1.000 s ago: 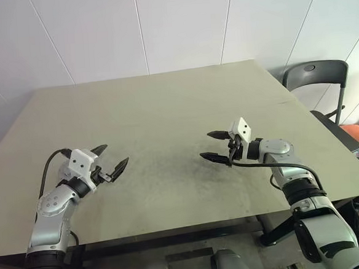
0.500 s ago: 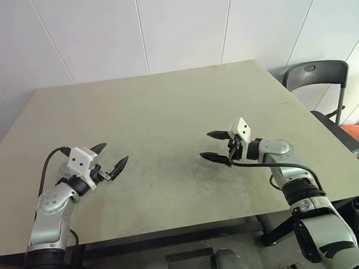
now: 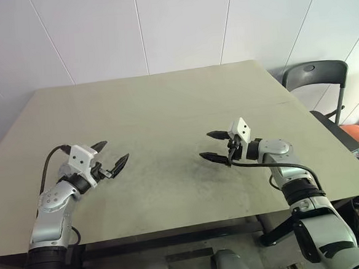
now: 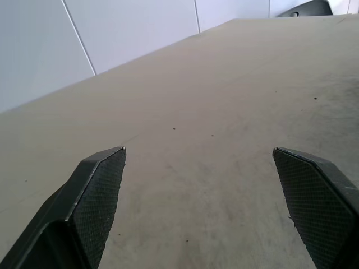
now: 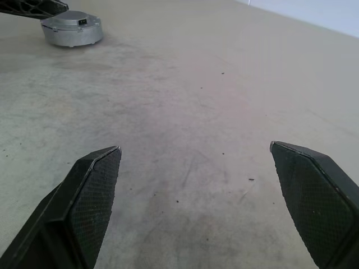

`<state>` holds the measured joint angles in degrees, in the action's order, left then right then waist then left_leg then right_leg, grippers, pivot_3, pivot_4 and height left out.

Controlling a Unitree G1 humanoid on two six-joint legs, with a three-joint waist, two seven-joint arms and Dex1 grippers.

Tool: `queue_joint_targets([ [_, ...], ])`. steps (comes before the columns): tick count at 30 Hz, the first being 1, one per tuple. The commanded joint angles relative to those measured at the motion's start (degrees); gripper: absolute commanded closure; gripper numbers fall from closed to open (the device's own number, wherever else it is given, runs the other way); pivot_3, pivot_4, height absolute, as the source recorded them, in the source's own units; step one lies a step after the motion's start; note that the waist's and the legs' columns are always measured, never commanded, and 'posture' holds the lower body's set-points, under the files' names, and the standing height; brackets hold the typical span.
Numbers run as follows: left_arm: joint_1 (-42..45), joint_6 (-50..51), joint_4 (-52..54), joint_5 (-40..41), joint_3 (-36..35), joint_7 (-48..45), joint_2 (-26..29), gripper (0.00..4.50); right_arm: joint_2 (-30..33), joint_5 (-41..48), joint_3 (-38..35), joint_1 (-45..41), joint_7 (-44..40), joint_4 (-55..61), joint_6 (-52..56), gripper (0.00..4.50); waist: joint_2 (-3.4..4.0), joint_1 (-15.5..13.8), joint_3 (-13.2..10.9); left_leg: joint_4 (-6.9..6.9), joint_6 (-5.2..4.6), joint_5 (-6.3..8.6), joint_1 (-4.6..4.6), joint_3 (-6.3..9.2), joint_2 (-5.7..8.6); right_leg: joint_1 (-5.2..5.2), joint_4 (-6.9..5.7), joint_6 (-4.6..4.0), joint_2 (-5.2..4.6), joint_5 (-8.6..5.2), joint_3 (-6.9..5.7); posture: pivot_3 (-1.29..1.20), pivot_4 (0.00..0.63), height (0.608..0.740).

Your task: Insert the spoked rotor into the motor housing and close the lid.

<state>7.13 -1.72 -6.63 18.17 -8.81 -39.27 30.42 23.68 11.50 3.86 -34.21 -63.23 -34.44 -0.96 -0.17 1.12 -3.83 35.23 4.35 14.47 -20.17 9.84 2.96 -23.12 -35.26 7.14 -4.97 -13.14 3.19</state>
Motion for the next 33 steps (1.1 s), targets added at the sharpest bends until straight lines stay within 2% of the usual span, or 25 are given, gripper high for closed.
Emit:
queue_joint_targets([
  [1,1.03,-0.32,0.37,0.33,-1.35,-0.17,0.2,0.04,0.37,1.03,-1.43,-0.58,0.17,2.3,-0.23,0.0,0.0,-0.01,0.0,0.0,0.0,0.0,0.0,0.0,0.0,0.0,-0.01,0.0,0.0,0.0,0.0,0.0,0.0,0.74],
  [33,2.33,-0.06,-0.84,0.15,-1.81,-0.83,0.98,0.04,-0.18,1.17,-1.58,-0.36,0.86,2.39,-0.44,0.0,0.0,0.0,0.01,0.02,0.0,0.0,0.05,0.0,0.0,0.03,-0.07,0.0,0.0,0.01,0.01,0.0,0.0,0.74],
])
